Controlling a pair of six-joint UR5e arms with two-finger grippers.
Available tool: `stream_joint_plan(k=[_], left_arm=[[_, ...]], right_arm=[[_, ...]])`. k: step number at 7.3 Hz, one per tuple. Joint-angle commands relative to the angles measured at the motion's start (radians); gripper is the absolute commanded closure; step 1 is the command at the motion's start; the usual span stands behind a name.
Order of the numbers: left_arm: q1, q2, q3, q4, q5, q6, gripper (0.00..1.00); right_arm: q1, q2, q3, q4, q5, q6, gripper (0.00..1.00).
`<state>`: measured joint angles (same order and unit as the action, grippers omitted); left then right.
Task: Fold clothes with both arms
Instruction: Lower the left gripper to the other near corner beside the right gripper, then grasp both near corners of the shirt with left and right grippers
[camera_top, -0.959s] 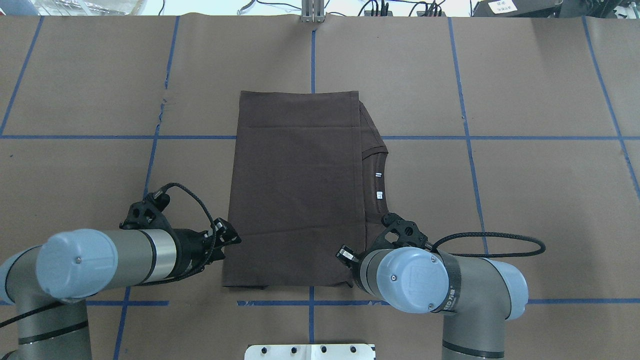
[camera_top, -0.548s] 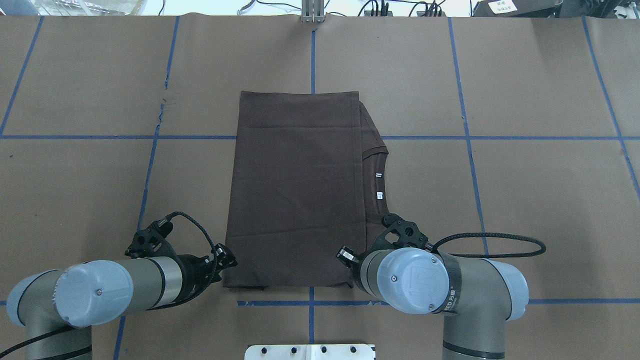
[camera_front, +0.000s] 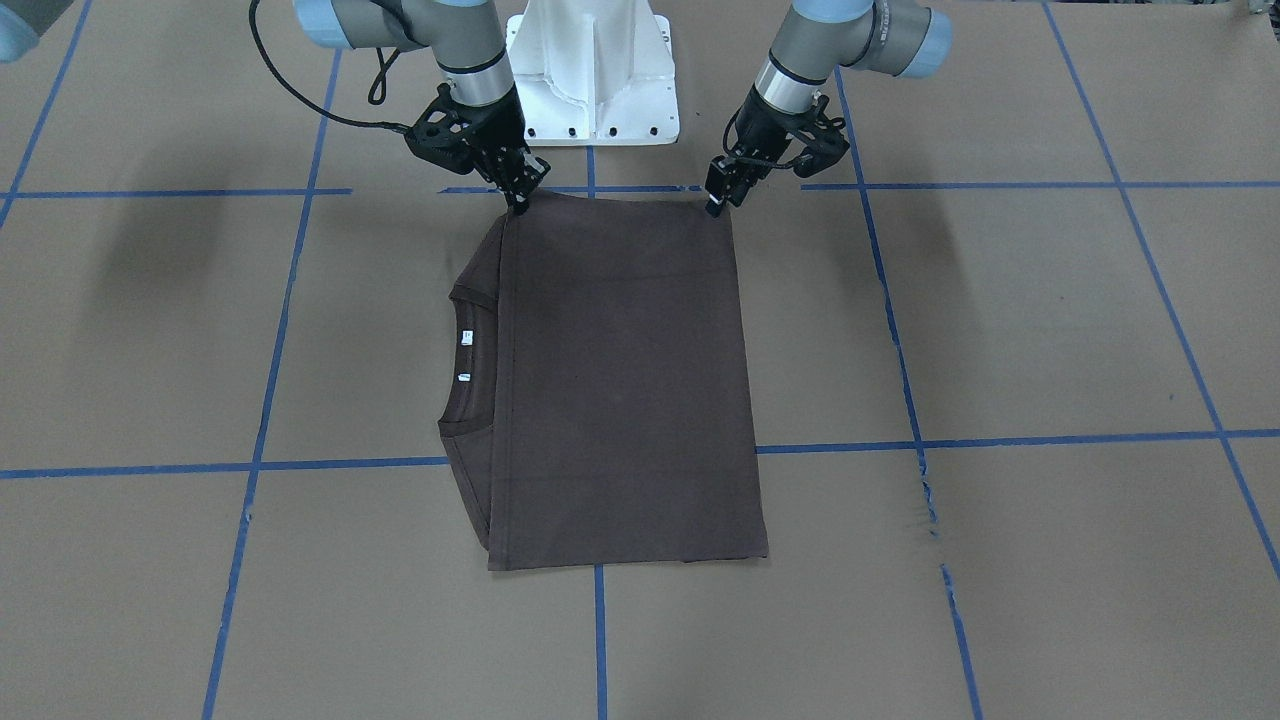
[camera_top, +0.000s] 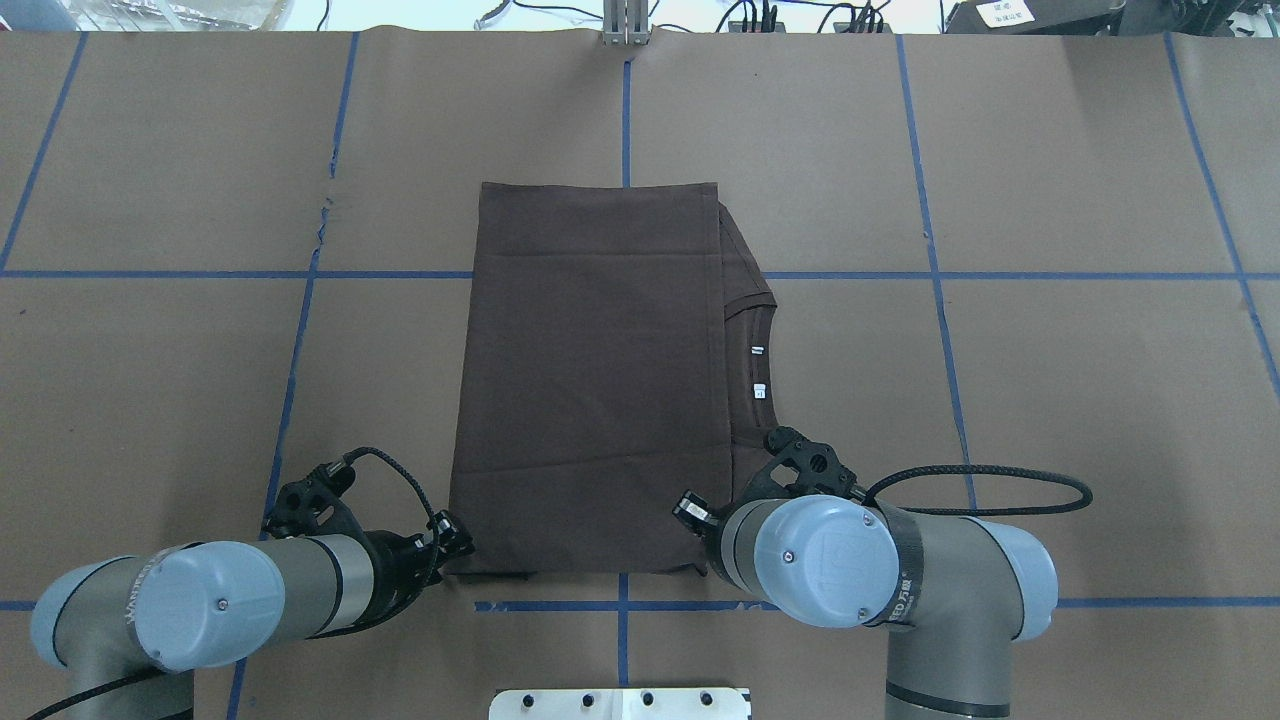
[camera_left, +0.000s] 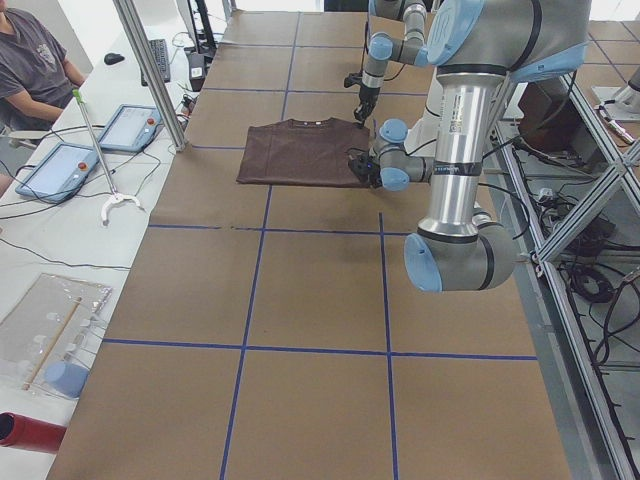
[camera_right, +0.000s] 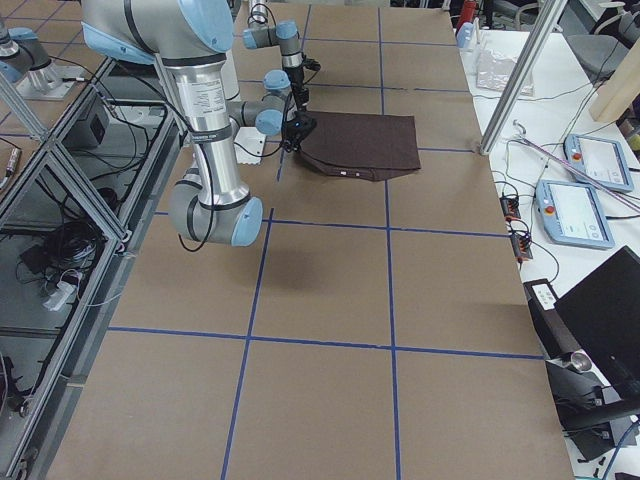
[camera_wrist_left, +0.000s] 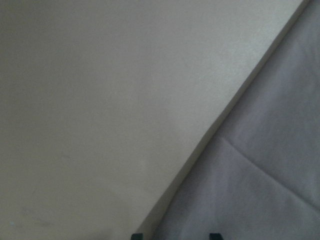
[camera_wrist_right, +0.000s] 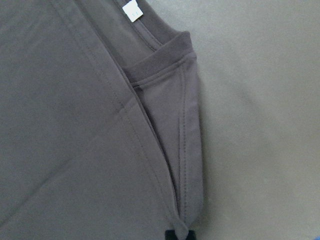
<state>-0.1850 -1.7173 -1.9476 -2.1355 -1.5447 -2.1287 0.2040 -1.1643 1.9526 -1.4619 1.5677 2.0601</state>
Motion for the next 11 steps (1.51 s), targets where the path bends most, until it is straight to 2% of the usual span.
stream_joint_plan(k=[1,2,5,6,8,9,11], left_arm=[[0.013,-0.002,0.006,0.000,-0.001,-0.002,0.68],[0.013,-0.001,0.006,0.000,-0.002,0.000,0.99],[0.015,-0.024,0.001,0.000,-0.006,0.006,1.00],[0.007,-0.042,-0.031,0.000,-0.009,0.012,1.00],[0.015,-0.036,-0.112,0.002,-0.008,-0.002,1.00],[0.057,-0.033,-0.179,0.028,-0.006,-0.032,1.00],[0.052,-0.109,-0.301,0.228,-0.011,-0.034,1.00]], right_arm=[[0.002,0.000,0.000,-0.002,0.000,0.000,1.00],[0.002,0.000,0.002,0.000,0.000,0.000,1.00],[0.000,-0.014,0.006,0.000,-0.003,0.000,1.00],[-0.003,-0.020,0.023,0.000,-0.006,0.000,1.00],[-0.058,-0.102,0.136,-0.002,-0.020,0.037,1.00],[-0.092,-0.148,0.188,0.000,-0.046,0.069,1.00],[-0.048,-0.135,0.227,-0.002,-0.054,0.071,1.00]])
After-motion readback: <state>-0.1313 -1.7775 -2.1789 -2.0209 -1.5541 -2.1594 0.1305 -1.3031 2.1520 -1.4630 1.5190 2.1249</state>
